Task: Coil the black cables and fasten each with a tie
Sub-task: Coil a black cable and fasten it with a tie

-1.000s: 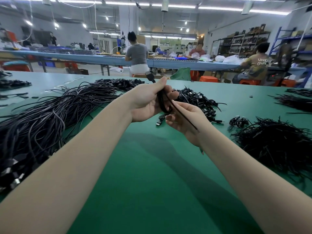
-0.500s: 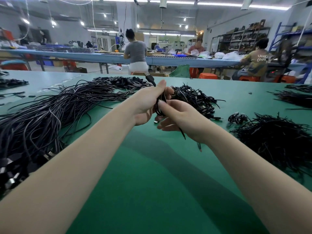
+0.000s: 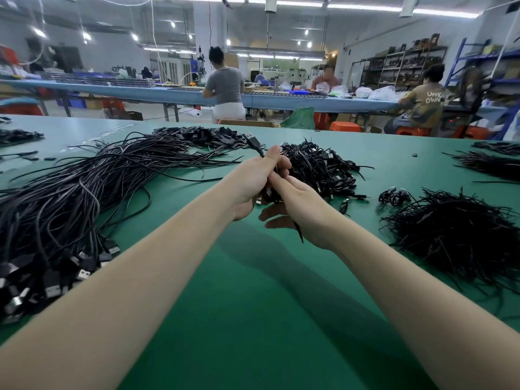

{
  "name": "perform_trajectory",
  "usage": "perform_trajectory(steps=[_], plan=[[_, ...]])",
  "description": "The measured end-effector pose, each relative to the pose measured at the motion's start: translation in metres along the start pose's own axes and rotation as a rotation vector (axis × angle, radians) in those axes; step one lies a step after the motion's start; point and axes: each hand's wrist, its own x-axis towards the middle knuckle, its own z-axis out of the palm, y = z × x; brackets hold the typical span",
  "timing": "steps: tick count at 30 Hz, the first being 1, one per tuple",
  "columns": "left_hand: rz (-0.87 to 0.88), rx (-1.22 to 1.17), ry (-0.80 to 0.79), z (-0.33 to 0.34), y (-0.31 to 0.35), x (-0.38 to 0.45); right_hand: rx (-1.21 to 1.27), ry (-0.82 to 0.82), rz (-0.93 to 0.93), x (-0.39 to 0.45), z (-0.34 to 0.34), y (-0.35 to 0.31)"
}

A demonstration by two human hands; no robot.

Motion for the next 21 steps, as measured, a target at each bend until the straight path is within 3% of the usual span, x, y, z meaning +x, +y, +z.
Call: perform_trajectory(steps=[4,7,12,15,21], plan=[[-0.012,-0.055,-0.057,-0.005,-0.001,0.001,0.236,-0.12,0.061,-0.002,-0.002,-0.001],[-0.007,-0.047,-0.068,-0.005,-0.002,0.001,0.218,-0.116,0.054,-0.003,-0.004,0.0],[-0.057,-0.089,-0.021,-0.002,-0.002,0.002,-0.134,0.012,-0.059,0.001,-0.005,0.003],[-0.099,-0.141,0.007,0.001,-0.007,0.004,-0.536,0.145,-0.188,0.005,-0.004,0.007],[-0.21,-0.299,-0.059,0.003,-0.015,0.004,-1.145,0.359,-0.191,0.005,-0.014,0.022]])
